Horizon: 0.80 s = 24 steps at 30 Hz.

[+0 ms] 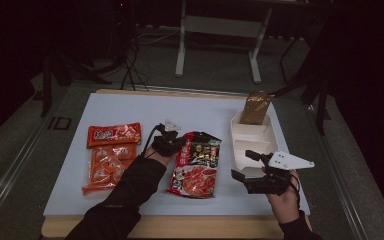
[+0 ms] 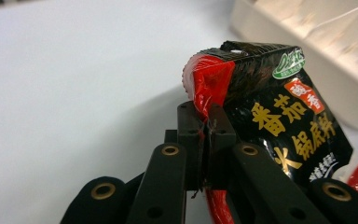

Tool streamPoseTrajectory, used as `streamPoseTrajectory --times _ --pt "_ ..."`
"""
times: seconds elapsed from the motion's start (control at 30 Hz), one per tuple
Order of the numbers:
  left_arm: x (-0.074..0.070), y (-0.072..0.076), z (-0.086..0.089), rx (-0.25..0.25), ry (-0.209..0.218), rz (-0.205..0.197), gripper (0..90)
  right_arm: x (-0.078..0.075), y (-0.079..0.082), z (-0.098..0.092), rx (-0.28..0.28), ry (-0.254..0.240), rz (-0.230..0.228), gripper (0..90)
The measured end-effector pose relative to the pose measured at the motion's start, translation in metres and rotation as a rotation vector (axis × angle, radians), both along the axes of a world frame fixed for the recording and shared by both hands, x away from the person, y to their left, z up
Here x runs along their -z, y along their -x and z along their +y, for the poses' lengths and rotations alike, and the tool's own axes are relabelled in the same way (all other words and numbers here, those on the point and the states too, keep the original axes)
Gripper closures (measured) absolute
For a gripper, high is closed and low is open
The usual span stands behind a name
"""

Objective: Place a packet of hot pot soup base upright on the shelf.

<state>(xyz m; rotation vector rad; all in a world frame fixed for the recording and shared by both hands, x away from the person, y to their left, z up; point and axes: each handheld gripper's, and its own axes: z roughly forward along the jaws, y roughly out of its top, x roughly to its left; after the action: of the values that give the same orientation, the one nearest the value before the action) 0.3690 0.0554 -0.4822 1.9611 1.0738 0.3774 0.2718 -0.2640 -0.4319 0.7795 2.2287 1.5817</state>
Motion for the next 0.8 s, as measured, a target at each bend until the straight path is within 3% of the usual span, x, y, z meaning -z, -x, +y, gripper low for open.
streamPoseTrajectory --times 0.3,0.53,0.67,0.8 --pt "-0.021 0.020 -0.004 0.050 0.036 -0.091 88.0 0.000 0.000 0.004 0.010 0.035 -0.061 14.1" --pt "-0.028 0.031 -0.004 0.084 0.072 -0.151 88.0 -0.001 0.000 0.003 0.031 0.042 -0.052 13.7" --pt "-0.034 0.038 -0.006 0.102 0.072 -0.177 88.0 -0.002 -0.001 -0.001 0.053 0.008 -0.034 13.4" --pt "-0.040 0.044 -0.004 0.117 0.130 -0.196 88.0 -0.003 0.000 0.000 0.056 0.022 -0.025 10.0"
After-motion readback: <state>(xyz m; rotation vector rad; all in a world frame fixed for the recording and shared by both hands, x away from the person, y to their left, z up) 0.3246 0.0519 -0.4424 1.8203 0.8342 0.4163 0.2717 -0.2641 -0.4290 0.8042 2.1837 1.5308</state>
